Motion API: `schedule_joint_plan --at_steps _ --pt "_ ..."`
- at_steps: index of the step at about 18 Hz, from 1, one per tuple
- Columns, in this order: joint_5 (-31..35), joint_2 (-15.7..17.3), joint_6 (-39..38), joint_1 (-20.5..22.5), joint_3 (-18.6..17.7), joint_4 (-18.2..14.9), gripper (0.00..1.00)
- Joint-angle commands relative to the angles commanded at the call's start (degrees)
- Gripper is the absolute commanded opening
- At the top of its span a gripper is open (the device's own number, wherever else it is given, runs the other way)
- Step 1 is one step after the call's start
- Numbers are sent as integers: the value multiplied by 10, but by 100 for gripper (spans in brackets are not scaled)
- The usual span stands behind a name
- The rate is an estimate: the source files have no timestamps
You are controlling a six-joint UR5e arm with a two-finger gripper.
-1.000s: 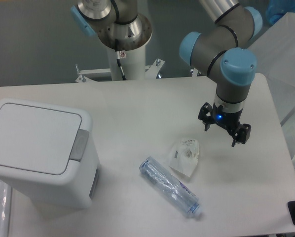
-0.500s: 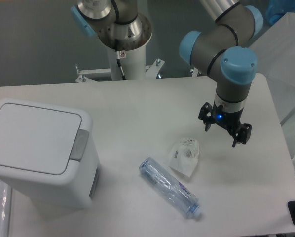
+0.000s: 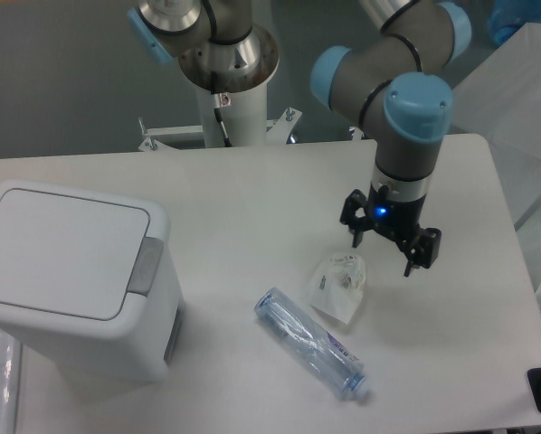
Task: Open the trash can
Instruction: 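Move the open gripper over to the grey button on the trash can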
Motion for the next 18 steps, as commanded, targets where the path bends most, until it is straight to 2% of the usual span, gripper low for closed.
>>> schedule_joint_plan --at_steps 2,4,6,11,13,18 --pt "-11 6 -34 -14 -1 1 100" --pt "-53 12 -68 -20 -2 1 100" --pt "-72 33 -125 -29 -5 2 100" --pt "-139 47 -190 -45 -6 2 100" --pt "-141 56 -246 -52 1 2 100" --pt "-142 70 -328 -98 13 2 100"
